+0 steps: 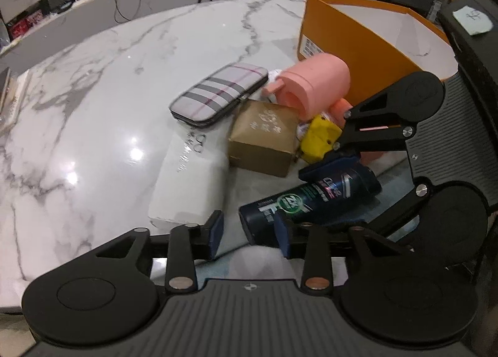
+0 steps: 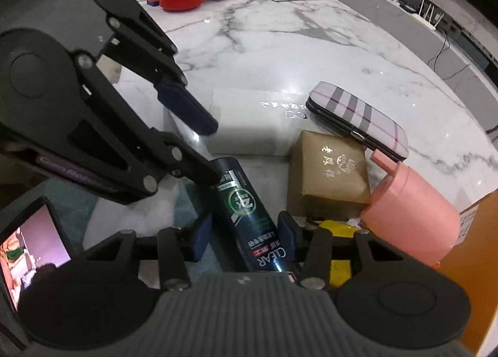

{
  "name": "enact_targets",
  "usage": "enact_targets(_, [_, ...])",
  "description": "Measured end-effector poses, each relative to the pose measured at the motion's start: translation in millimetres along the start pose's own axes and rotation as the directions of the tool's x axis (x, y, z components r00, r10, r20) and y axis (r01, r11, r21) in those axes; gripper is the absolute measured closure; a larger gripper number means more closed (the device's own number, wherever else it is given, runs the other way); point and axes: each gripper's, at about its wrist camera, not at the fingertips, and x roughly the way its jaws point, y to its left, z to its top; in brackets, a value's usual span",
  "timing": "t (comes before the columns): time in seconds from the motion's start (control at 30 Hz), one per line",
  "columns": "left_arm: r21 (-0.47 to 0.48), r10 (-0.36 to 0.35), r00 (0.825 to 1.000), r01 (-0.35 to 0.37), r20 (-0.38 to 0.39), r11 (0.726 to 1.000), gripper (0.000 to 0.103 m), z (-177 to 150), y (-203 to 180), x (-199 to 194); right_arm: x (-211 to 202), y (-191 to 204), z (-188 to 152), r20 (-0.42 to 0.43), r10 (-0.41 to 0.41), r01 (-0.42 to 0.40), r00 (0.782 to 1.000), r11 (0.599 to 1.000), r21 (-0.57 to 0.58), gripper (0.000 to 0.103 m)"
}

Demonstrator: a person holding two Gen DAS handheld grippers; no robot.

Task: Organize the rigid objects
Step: 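Grasp the blue CLEAR can with right tool while left tool grasps white printed box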

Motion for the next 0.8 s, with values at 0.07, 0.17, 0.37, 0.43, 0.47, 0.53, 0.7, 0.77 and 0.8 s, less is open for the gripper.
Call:
enact_targets(0.07, [-0.001,0.011,1.0,-0.011,0.006,1.0,0.058,1,2,0,2,-5,1,-0.004,0.015,-0.015,1.0,1.0,0.015,0.053])
enact_targets(0.17, [-0.018,0.029,0.999,-0.029,0.015,0.999,0.055,3,7,1,4,-11,2,-0.01,0.031,-0.031,0.999,0.998,0.047,0.053])
enact_targets(0.37, [-0.019,0.082,0.996,-0.082,0.032,0.996,0.049,9,15,1,5,-22,8,0.015,-0.007,0.005,1.0,0.991,0.136,0.061])
enact_targets(0.43, [-0.024,0.089,0.996,-0.088,0.027,0.996,0.044,13,20,3,7,-31,11,0.017,0.009,-0.013,1.0,0.978,0.21,0.063])
enact_targets(0.47, [-0.024,0.093,0.995,-0.092,0.026,0.995,0.043,14,22,4,7,-33,12,0.02,0.011,-0.016,1.0,0.971,0.238,0.064])
enact_targets(0.53, [-0.015,0.094,0.995,-0.093,0.022,0.996,0.034,17,26,6,7,-39,13,0.022,0.014,-0.02,1.0,0.952,0.305,0.064])
enact_targets(0.7, [0.009,0.082,0.997,-0.082,0.003,0.997,0.029,20,36,21,5,-44,8,0.034,0.019,-0.031,0.999,0.912,0.41,0.063])
enact_targets(0.77, [0.003,0.065,0.998,-0.065,-0.01,0.998,0.025,21,39,29,4,-42,7,0.038,0.007,-0.022,0.999,0.909,0.416,0.063])
enact_targets(0.8, [0.006,0.068,0.998,-0.068,-0.012,0.998,0.024,22,40,32,4,-42,6,0.039,0.005,-0.021,0.999,0.904,0.428,0.061])
